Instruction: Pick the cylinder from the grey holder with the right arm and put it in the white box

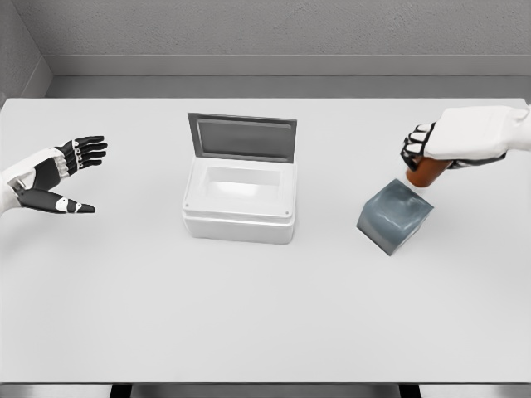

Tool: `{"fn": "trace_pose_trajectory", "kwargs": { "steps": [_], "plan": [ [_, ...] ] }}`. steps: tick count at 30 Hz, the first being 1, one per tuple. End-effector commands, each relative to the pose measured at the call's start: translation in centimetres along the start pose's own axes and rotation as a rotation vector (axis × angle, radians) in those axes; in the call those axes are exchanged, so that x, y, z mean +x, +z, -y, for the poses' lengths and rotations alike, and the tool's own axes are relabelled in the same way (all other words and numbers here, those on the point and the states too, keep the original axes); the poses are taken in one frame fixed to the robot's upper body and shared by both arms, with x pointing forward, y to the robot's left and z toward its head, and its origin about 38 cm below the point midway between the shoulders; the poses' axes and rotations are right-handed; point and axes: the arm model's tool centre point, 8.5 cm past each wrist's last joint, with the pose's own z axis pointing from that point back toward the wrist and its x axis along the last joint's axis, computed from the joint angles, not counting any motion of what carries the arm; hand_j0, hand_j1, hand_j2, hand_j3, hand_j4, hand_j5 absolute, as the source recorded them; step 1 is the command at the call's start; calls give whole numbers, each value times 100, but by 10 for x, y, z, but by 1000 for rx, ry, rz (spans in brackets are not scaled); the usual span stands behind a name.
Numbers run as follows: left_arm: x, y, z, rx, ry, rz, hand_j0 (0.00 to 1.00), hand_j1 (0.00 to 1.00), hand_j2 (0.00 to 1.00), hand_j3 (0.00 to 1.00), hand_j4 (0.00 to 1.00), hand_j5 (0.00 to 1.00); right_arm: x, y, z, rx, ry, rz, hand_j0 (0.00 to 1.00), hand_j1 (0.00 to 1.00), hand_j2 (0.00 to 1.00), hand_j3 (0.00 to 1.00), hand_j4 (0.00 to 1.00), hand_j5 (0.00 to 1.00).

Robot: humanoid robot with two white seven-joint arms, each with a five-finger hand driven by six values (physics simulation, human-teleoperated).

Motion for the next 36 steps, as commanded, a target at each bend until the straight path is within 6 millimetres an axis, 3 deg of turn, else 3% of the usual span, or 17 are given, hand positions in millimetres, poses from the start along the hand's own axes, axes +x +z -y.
{"fn": "trace_pose_trajectory", "kwargs": {
  "steps": [1, 3, 6, 17, 36],
  "plan": [
    [1, 0, -1, 4, 4, 4, 100, 100, 100, 100, 100, 100, -12, 8, 9, -66, -62, -9, 0, 0, 0, 0, 0, 0],
    [1, 0, -1, 4, 4, 4, 100, 100, 100, 100, 100, 100, -11, -23, 22, -109, -79, 40, 0, 0, 0, 0, 0, 0],
    [1, 0, -1, 4, 4, 4, 100, 100, 100, 100, 100, 100, 10, -61, 47, -158, -52, 133, 0, 0, 0, 0, 0, 0],
    [1, 0, -1, 5, 4, 5, 100, 100, 100, 100, 100, 100, 56, -114, 114, -270, 30, 297, 0, 0, 0, 0, 0, 0],
    [3, 1, -5, 20, 3, 12, 100, 100, 100, 100, 100, 100, 75, -126, 105, -225, 50, 351, 0, 0, 0, 0, 0, 0]
  ]
}}
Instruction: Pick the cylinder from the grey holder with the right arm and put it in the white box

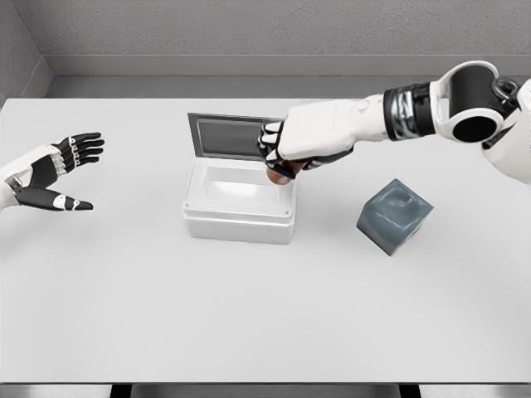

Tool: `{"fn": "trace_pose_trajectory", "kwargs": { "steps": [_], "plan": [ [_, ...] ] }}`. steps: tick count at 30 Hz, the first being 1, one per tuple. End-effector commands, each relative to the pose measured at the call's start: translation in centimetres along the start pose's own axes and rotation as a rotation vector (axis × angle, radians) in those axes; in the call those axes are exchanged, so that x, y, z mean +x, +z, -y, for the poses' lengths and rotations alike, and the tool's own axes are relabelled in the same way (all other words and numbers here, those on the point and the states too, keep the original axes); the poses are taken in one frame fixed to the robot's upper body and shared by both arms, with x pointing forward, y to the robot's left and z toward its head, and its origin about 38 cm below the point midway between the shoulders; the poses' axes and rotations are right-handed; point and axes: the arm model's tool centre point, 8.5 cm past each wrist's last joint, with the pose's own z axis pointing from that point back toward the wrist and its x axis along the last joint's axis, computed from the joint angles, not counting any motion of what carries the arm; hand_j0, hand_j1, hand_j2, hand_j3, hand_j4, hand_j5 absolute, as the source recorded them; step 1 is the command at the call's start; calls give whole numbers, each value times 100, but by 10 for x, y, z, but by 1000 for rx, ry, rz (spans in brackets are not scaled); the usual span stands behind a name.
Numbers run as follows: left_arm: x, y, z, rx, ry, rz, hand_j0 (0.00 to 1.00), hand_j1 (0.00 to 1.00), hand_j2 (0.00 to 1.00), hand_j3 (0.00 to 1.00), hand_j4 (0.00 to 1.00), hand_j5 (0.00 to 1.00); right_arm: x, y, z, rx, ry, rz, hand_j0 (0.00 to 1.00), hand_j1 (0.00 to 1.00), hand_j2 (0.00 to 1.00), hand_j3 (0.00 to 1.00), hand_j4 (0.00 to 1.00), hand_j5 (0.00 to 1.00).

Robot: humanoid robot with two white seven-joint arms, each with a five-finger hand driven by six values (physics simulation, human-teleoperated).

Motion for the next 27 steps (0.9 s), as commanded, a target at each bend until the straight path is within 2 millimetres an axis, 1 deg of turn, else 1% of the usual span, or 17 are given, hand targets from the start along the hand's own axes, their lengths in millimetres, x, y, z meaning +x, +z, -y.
{"fn": "trace_pose_trajectory", "kwargs": {
  "steps": [1, 3, 7, 12, 13, 14, 16, 18, 23, 24, 27],
  "plan": [
    [1, 1, -2, 7, 4, 4, 100, 100, 100, 100, 100, 100, -1, -1, -3, 3, -14, 2, 0, 0, 0, 0, 0, 0],
    [1, 1, -2, 7, 4, 4, 100, 100, 100, 100, 100, 100, -4, 0, -4, 5, -22, -6, 0, 0, 0, 0, 0, 0],
    [1, 1, -2, 8, 4, 5, 100, 100, 100, 100, 100, 100, -2, -4, -3, 2, -19, 3, 0, 0, 0, 0, 0, 0],
    [1, 1, -2, 9, 3, 4, 100, 100, 100, 100, 100, 100, -2, -4, -2, 3, -17, 2, 0, 0, 0, 0, 0, 0],
    [1, 1, -2, 8, 4, 5, 100, 100, 100, 100, 100, 100, -3, -4, -2, 4, -14, 0, 15, 15, 15, 15, 15, 15],
    [1, 1, -2, 9, 3, 4, 100, 100, 100, 100, 100, 100, -1, -4, 0, 5, -3, 0, 96, 96, 96, 96, 96, 96],
    [1, 1, -2, 8, 4, 5, 100, 100, 100, 100, 100, 100, 1, -4, 5, -3, 10, 4, 100, 100, 100, 100, 100, 100],
    [1, 1, -2, 9, 3, 4, 100, 100, 100, 100, 100, 100, 2, -6, 7, -7, 15, 12, 100, 100, 100, 100, 100, 100],
    [1, 1, -2, 9, 3, 4, 100, 100, 100, 100, 100, 100, 4, -5, 12, -14, 28, 13, 100, 100, 100, 100, 100, 100],
    [1, 1, -2, 9, 3, 4, 100, 100, 100, 100, 100, 100, -1, 5, 17, -33, 29, -11, 100, 100, 100, 100, 100, 100],
    [2, 1, -3, 12, 2, 8, 100, 100, 100, 100, 100, 100, -20, 55, 31, -103, 29, -125, 100, 100, 100, 100, 100, 100]
  ]
}}
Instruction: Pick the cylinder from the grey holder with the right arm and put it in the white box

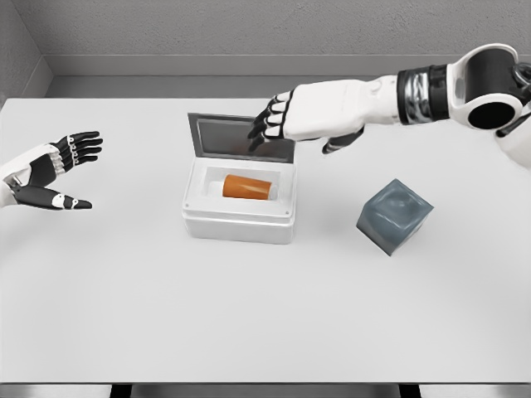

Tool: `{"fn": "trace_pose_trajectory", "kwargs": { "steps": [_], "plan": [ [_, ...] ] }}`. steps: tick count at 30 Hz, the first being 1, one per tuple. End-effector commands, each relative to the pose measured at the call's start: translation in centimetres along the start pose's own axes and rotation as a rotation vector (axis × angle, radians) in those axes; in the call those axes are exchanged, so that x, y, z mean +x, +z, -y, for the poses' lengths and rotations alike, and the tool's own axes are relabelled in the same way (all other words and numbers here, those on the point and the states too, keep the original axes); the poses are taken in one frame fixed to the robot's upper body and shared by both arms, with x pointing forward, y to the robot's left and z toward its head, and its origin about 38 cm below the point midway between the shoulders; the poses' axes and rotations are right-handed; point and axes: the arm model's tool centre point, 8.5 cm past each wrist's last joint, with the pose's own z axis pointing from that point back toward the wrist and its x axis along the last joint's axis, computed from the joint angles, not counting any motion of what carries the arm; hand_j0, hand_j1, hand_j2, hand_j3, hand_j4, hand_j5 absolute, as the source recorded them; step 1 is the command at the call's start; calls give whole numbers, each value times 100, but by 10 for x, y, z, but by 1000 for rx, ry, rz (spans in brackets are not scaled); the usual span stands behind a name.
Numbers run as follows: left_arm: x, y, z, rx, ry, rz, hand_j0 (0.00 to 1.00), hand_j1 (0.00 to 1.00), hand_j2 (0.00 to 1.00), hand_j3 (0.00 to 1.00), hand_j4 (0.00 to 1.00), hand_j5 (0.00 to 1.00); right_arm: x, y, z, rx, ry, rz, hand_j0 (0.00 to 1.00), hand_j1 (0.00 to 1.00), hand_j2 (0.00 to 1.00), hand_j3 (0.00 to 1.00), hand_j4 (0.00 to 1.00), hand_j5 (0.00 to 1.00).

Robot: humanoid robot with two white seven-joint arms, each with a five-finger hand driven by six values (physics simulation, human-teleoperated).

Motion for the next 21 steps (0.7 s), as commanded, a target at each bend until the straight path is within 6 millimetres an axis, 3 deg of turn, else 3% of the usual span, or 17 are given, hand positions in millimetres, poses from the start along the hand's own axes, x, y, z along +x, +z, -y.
{"fn": "trace_pose_trajectory", "kwargs": {
  "steps": [1, 4, 6, 7, 9, 10, 14, 21],
  "plan": [
    [1, 1, -2, 8, 2, 4, 100, 100, 100, 100, 100, 100, -20, 45, 16, -56, 5, -110, 100, 100, 100, 100, 100, 100],
    [14, -12, -5, 1, -2, 32, 100, 100, 100, 100, 100, 100, -34, 84, 12, -60, -7, -201, 100, 100, 100, 100, 100, 100],
    [32, -32, -8, -2, -7, 73, 100, 100, 100, 100, 100, 100, -41, 99, -13, -22, -60, -243, 100, 100, 100, 100, 100, 100],
    [40, -45, -6, -12, -3, 94, 100, 100, 100, 100, 100, 100, -47, 105, -35, 6, -112, -270, 100, 100, 100, 100, 100, 100],
    [50, -84, 12, -74, -55, 115, 100, 100, 100, 100, 100, 100, -57, 108, -74, 52, -210, -305, 100, 100, 100, 100, 100, 100],
    [48, -92, 15, -75, -53, 104, 100, 100, 100, 100, 100, 100, -60, 111, -82, 61, -227, -319, 100, 100, 100, 100, 100, 100],
    [30, -152, 28, -22, -108, 56, 100, 100, 100, 100, 100, 100, -63, 120, -85, 61, -238, -344, 100, 100, 100, 100, 100, 100],
    [42, -168, 35, -34, -91, 85, 100, 100, 100, 100, 100, 100, -63, 121, -85, 63, -237, -346, 100, 100, 100, 100, 100, 100]
  ]
}}
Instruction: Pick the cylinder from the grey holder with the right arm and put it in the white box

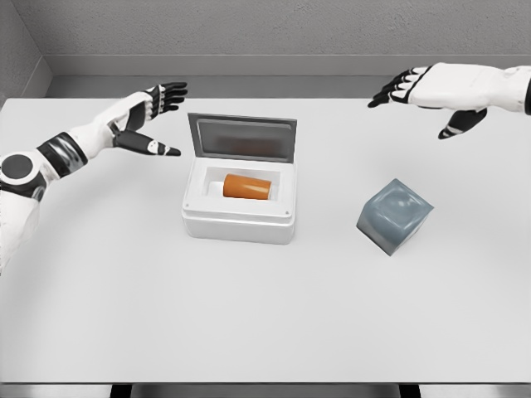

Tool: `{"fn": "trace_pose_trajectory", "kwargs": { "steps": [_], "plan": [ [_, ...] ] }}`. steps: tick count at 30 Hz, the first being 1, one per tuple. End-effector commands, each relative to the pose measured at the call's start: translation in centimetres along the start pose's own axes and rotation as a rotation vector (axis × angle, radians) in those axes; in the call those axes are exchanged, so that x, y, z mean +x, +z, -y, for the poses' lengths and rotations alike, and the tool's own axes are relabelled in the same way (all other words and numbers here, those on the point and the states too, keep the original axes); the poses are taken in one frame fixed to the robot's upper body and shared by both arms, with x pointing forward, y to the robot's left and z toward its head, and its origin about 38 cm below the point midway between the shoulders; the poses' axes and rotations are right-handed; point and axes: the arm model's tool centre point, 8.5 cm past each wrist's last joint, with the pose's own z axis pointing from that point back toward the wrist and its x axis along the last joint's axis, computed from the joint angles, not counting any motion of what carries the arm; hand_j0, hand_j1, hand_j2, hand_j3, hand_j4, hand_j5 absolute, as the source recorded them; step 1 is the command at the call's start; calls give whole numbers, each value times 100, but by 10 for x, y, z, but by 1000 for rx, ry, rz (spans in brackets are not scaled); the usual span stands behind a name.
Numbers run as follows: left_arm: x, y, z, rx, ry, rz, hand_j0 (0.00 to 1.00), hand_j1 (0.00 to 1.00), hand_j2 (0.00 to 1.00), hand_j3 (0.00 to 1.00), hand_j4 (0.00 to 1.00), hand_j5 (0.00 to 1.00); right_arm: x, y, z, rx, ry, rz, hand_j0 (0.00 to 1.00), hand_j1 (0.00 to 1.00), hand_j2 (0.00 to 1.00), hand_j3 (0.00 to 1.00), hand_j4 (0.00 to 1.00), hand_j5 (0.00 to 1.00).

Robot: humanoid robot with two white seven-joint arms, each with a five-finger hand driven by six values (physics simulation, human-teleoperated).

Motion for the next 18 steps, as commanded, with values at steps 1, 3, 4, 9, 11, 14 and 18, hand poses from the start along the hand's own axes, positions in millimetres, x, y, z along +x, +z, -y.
{"fn": "trace_pose_trajectory", "kwargs": {
  "steps": [1, 3, 4, 9, 11, 14, 18],
  "plan": [
    [3, -6, 4, -4, 7, 14, 100, 100, 100, 100, 100, 100, -1, 1, 1, -4, -5, -4, 100, 100, 100, 100, 100, 100],
    [9, -9, 6, -14, -3, 33, 100, 100, 100, 100, 100, 100, -1, 1, 1, -5, -4, -2, 100, 100, 100, 100, 100, 100],
    [15, -11, 7, -19, -5, 49, 100, 100, 100, 100, 100, 100, -1, 1, 1, -5, -4, -2, 100, 100, 100, 100, 100, 100],
    [24, -12, 13, -43, -21, 80, 100, 100, 100, 100, 100, 100, 0, 0, 1, -4, -3, 0, 100, 100, 100, 100, 100, 100],
    [24, -11, 16, -53, -28, 81, 100, 100, 100, 100, 100, 100, 0, 1, 3, -6, 0, 0, 100, 100, 100, 100, 100, 100],
    [29, -2, 26, -88, -48, 99, 100, 100, 100, 100, 100, 100, 0, 0, 4, -8, 3, 1, 100, 100, 100, 100, 100, 100],
    [33, 14, 27, -101, -55, 112, 100, 100, 100, 100, 100, 100, 1, 0, 4, -9, 4, 2, 100, 100, 100, 100, 100, 100]
  ]
}}
